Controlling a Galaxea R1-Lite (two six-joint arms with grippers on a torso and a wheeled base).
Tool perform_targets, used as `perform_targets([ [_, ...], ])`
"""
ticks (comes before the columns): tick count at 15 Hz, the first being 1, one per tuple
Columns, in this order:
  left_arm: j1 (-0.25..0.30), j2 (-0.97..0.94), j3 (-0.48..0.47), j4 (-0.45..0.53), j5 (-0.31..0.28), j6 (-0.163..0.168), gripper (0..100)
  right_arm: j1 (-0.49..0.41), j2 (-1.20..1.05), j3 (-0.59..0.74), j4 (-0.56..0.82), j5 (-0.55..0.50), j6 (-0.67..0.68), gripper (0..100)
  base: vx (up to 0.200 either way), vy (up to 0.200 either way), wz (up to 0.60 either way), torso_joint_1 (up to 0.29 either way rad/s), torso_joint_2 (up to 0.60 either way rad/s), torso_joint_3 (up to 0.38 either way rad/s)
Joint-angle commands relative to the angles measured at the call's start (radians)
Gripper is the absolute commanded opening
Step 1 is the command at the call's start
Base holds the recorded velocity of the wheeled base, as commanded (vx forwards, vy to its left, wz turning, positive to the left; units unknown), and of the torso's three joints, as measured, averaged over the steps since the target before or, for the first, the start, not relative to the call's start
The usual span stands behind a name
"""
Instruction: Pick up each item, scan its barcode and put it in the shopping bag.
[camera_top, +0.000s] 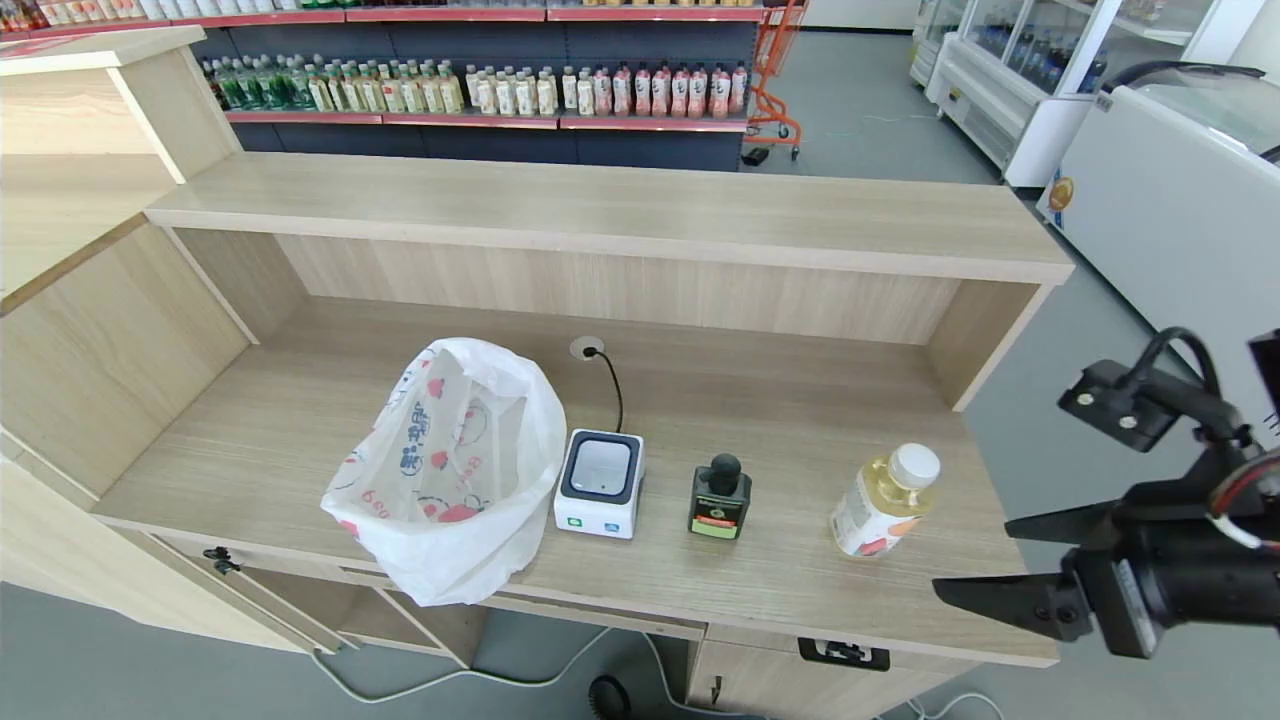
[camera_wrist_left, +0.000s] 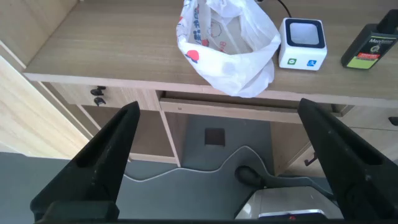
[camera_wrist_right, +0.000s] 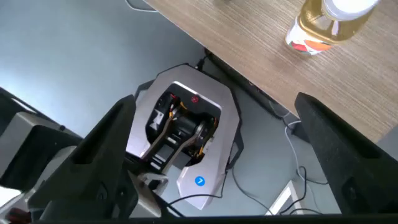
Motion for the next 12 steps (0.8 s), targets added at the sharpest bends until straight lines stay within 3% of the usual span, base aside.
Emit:
perform_targets([
  [1,0.0,0.0,0.0,-0.001,0.0,0.0,100,0.002,0.143,0.064,-0.082,0.001,-0.039,100,0.0,0.0,0.0,0.0,0.0,0.0],
  [8,0.0,0.0,0.0,0.001,0.0,0.0,100,0.014,0.407,0.118,-0.477,0.004,-0.076,100,0.0,0.0,0.0,0.0,0.0,0.0],
  [12,0.0,0.0,0.0,0.001,0.0,0.0,100,0.015,0.521,0.115,-0.661,0.078,-0.083,100,0.0,0.0,0.0,0.0,0.0,0.0],
])
